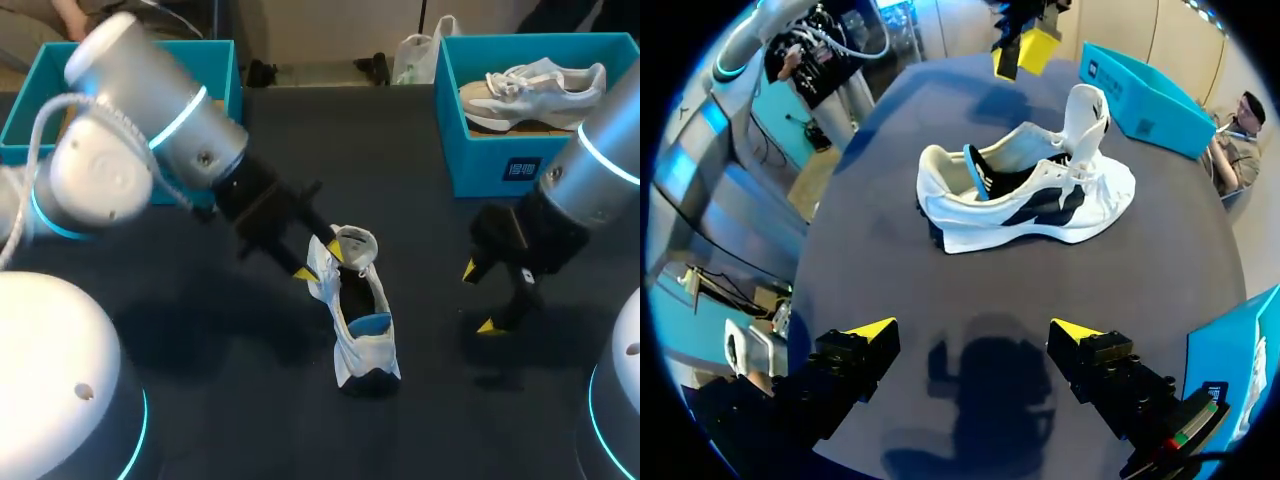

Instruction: Take the shoe out of the shoebox, open the shoe tongue, remove and reinsert the insole, then place the shoe into the shoebox

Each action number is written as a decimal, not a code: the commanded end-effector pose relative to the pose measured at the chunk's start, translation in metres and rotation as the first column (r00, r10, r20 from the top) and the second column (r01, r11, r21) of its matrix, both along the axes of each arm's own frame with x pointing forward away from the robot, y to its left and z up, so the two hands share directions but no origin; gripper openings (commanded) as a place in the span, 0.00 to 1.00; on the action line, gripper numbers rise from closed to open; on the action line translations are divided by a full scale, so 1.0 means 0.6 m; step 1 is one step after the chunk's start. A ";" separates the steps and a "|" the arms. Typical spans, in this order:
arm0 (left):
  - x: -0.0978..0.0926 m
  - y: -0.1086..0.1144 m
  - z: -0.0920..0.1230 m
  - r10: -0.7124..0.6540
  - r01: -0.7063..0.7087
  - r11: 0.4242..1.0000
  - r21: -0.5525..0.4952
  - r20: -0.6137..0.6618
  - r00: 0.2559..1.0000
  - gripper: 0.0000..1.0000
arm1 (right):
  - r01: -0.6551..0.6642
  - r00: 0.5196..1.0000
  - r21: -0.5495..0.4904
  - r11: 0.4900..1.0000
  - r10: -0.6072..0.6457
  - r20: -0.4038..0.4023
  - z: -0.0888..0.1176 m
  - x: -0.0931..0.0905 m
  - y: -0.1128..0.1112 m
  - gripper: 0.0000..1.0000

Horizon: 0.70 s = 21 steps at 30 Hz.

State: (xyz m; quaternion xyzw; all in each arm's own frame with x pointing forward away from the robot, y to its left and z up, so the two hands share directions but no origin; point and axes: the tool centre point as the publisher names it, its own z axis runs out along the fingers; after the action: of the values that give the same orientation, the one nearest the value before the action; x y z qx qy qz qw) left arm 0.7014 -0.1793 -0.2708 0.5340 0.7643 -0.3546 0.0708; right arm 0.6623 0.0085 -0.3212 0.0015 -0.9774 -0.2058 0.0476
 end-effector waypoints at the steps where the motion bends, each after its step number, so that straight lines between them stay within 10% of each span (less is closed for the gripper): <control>1: 0.001 0.017 0.023 -0.172 0.183 0.940 0.289 -0.063 0.983 0.44 | 0.025 1.000 -0.003 1.000 -0.025 0.009 0.008 -0.003 -0.028 1.00; 13: -0.001 0.029 0.030 -0.280 0.290 0.850 0.440 -0.089 0.956 0.40 | 0.132 0.991 -0.068 0.989 -0.132 0.012 0.030 -0.007 -0.101 1.00; 19: 0.012 0.034 0.035 -0.318 0.307 0.840 0.448 -0.053 0.946 0.00 | 0.132 0.991 -0.068 0.989 -0.132 0.012 0.030 -0.007 -0.101 1.00; 21: 0.012 0.034 0.035 -0.318 0.307 0.840 0.448 -0.053 0.946 0.00 | 0.132 0.991 -0.068 0.989 -0.132 0.012 0.030 -0.007 -0.101 1.00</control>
State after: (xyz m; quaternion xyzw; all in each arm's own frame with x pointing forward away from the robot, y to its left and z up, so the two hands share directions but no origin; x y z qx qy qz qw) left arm 0.7049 -0.1582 -0.2524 0.6467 0.7320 -0.2061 -0.0590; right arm 0.6603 -0.0521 -0.3031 -0.0639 -0.9818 -0.1756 0.0325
